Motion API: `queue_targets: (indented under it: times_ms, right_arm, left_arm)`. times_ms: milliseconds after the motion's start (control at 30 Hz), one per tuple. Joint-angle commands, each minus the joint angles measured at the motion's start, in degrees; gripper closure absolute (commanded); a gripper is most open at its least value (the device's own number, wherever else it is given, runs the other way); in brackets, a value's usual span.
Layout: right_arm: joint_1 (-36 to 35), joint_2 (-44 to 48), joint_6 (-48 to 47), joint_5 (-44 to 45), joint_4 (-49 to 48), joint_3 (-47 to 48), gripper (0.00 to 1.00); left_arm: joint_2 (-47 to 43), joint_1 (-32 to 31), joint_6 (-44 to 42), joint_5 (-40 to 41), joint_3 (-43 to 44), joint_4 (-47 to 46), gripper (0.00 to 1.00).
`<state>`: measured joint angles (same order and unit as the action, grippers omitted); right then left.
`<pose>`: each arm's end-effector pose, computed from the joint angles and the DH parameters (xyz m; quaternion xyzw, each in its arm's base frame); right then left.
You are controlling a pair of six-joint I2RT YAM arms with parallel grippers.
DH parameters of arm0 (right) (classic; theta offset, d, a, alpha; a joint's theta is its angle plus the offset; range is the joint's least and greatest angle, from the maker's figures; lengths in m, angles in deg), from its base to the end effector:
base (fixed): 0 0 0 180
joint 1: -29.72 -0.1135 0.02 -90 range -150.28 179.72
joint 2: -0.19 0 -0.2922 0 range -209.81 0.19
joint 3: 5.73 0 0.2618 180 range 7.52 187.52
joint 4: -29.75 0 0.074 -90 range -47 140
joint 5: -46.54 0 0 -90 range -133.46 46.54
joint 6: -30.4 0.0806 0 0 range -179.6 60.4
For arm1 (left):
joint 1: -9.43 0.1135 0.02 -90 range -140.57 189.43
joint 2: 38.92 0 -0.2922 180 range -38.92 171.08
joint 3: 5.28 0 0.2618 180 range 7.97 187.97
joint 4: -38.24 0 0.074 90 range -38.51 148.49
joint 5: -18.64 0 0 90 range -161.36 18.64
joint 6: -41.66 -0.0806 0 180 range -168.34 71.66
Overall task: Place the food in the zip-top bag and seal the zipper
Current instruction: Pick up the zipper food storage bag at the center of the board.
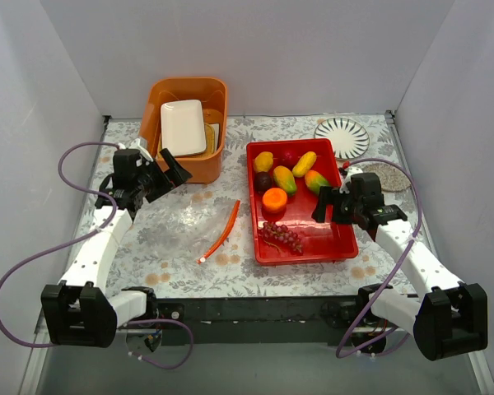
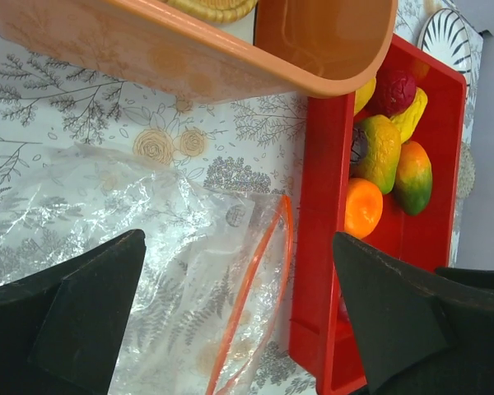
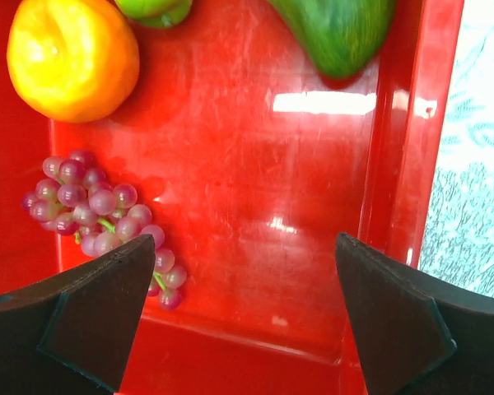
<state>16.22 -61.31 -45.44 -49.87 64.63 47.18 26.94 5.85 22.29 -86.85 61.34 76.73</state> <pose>0.2422 0.0674 0.2252 -0.0168 0.9174 0.1441 0.3707 0.2803 -0.0391 0.2908 -0.4418 0.7744 -0.3598 0.2751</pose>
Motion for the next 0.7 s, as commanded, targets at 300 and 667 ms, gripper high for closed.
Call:
queue_targets:
  times_ms: [300,667]
  right_arm:
    - [0.2,1.3,5.4,2.5,5.9,7.5,0.02]
    - [0.2,-6.5,8.1,3.3,6.3,12.7,0.03]
  left_arm:
    - [6.9,0.3,-1.9,-7.3,3.0,8.2,0.02]
    - [4.9,-11.8,-2.5,-2.9,3.3,9.7,0.02]
